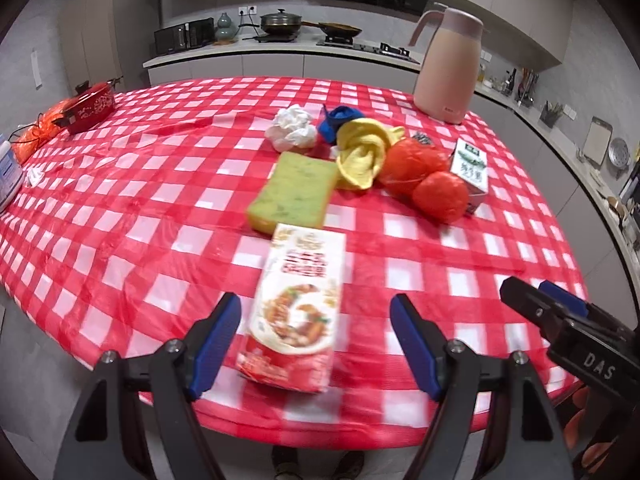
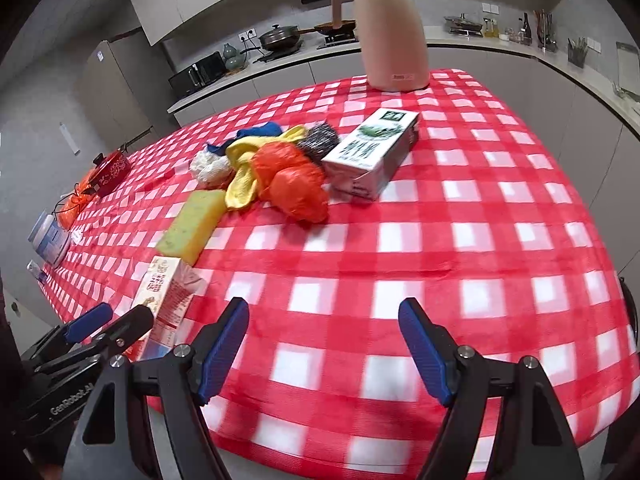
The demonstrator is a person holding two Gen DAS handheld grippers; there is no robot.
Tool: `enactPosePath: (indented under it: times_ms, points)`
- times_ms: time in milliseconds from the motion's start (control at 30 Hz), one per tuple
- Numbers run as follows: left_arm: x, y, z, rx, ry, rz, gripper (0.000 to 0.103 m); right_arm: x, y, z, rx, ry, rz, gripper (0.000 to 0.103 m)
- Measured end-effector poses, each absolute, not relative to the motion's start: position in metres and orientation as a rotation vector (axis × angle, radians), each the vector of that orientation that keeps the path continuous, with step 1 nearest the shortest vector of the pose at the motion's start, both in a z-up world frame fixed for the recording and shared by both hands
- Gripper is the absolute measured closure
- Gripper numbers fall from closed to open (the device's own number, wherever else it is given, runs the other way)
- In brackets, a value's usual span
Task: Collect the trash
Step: 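Grasp the nut milk carton with left tool while right tool approaches the white milk carton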
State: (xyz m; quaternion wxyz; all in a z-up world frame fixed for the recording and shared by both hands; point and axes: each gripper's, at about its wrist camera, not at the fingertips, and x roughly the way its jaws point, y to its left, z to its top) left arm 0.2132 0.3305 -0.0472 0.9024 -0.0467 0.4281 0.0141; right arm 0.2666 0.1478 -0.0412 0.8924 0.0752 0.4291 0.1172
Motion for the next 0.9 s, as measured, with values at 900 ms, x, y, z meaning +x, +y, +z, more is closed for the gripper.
enactPosePath:
  times_ms: [900]
  points:
    - [0.236,0.349,-0.062,-0.042,0.878,-0.146,0.051,0.274,0.183,-0.053,0.189,0.896,0.113,0.024]
